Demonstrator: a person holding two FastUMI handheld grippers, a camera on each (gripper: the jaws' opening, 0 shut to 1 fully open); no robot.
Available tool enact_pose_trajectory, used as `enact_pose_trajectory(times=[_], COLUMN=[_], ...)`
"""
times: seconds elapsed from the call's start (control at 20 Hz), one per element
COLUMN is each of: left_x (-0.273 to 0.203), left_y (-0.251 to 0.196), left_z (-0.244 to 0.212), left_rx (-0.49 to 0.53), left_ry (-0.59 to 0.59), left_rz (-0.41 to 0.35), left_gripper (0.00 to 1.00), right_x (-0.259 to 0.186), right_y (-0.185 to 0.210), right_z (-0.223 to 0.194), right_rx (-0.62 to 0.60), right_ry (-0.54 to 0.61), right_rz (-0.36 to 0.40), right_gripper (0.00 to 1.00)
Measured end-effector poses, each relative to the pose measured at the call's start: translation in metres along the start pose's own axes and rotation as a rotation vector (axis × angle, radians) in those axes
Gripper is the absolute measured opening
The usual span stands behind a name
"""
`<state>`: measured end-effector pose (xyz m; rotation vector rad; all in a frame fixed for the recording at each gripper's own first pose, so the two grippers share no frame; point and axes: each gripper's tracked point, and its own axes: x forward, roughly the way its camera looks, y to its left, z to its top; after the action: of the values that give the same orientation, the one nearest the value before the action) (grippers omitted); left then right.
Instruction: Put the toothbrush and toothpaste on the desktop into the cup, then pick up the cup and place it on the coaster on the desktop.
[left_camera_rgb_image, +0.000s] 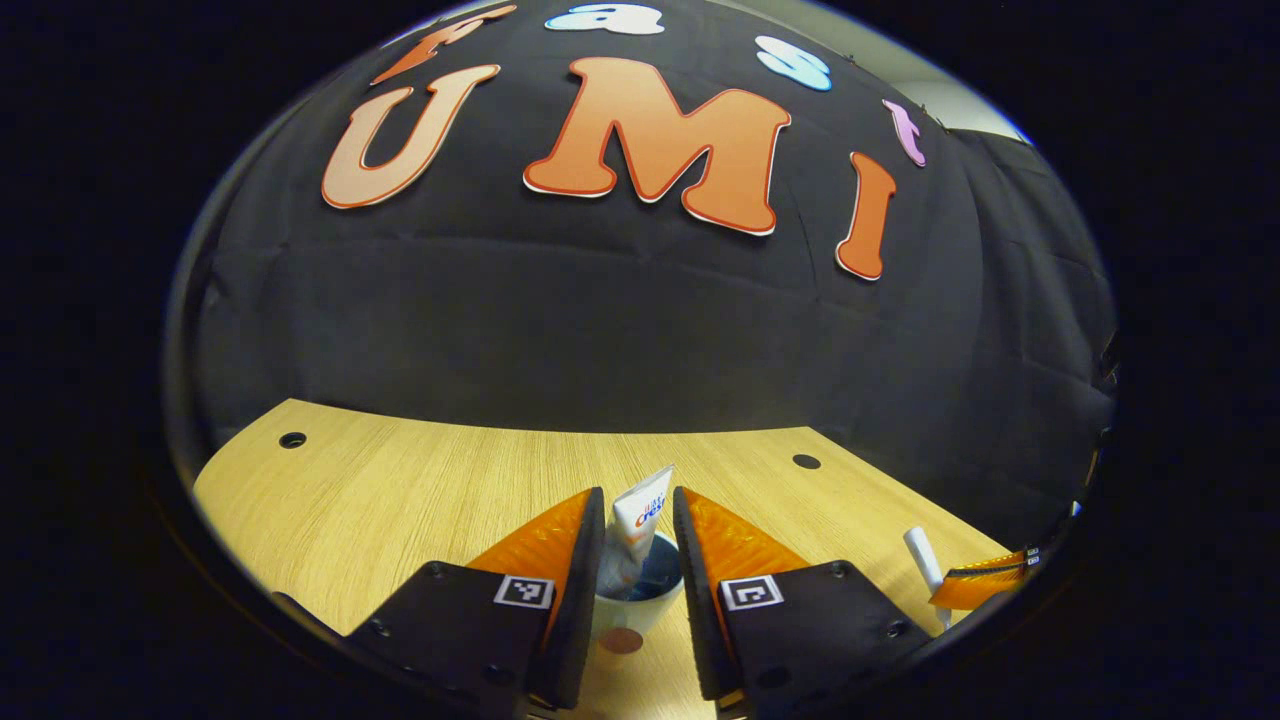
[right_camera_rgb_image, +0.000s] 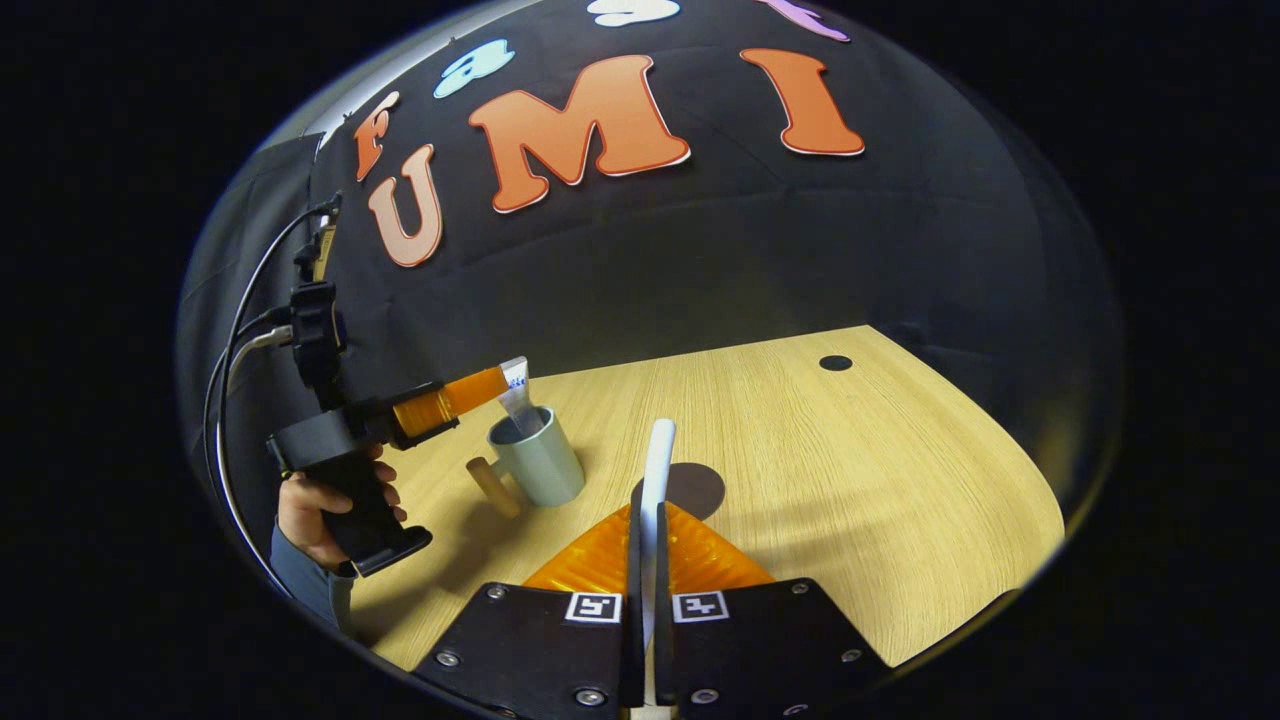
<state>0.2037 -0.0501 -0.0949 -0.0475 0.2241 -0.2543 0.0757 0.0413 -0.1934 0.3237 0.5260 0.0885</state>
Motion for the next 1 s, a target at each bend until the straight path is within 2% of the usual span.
enact_pose_trajectory(times=[0.05, 0.1, 0.15, 0.25, 0.3, 0.45, 0.7, 0.9, 1.0], left_x=[-0.004, -0.008, -0.010, -0.017, -0.019, -0.028, -0.042, -0.043, -0.044], left_y=[-0.001, -0.001, -0.001, 0.005, 0.008, 0.010, 0.019, 0.039, 0.041], left_z=[0.000, -0.001, -0.002, -0.005, -0.005, -0.009, -0.013, -0.014, -0.020], left_rx=[0.003, 0.005, 0.017, 0.056, 0.070, 0.075, 0.090, 0.147, 0.140], left_ry=[0.004, 0.004, 0.003, 0.002, 0.001, 0.002, 0.005, -0.011, -0.004], left_rz=[-0.005, -0.007, -0.013, -0.011, -0.003, 0.002, 0.024, 0.074, 0.079], left_gripper=[0.48, 0.60, 0.66, 0.72, 0.82, 0.95, 0.99, 0.99, 0.99], right_x=[0.002, 0.004, 0.006, 0.016, 0.024, 0.037, 0.052, 0.070, 0.079], right_y=[0.004, 0.009, 0.015, 0.028, 0.036, 0.054, 0.084, 0.087, 0.087], right_z=[0.005, 0.010, 0.017, 0.023, 0.027, 0.042, 0.073, 0.097, 0.106], right_rx=[-0.002, -0.003, 0.000, 0.014, 0.024, 0.022, 0.035, 0.089, 0.130], right_ry=[-0.012, -0.033, -0.065, -0.100, -0.117, -0.165, -0.282, -0.388, -0.428], right_rz=[0.008, 0.021, 0.038, 0.071, 0.091, 0.128, 0.201, 0.196, 0.204], right_gripper=[0.04, 0.04, 0.04, 0.04, 0.04, 0.04, 0.04, 0.05, 0.04])
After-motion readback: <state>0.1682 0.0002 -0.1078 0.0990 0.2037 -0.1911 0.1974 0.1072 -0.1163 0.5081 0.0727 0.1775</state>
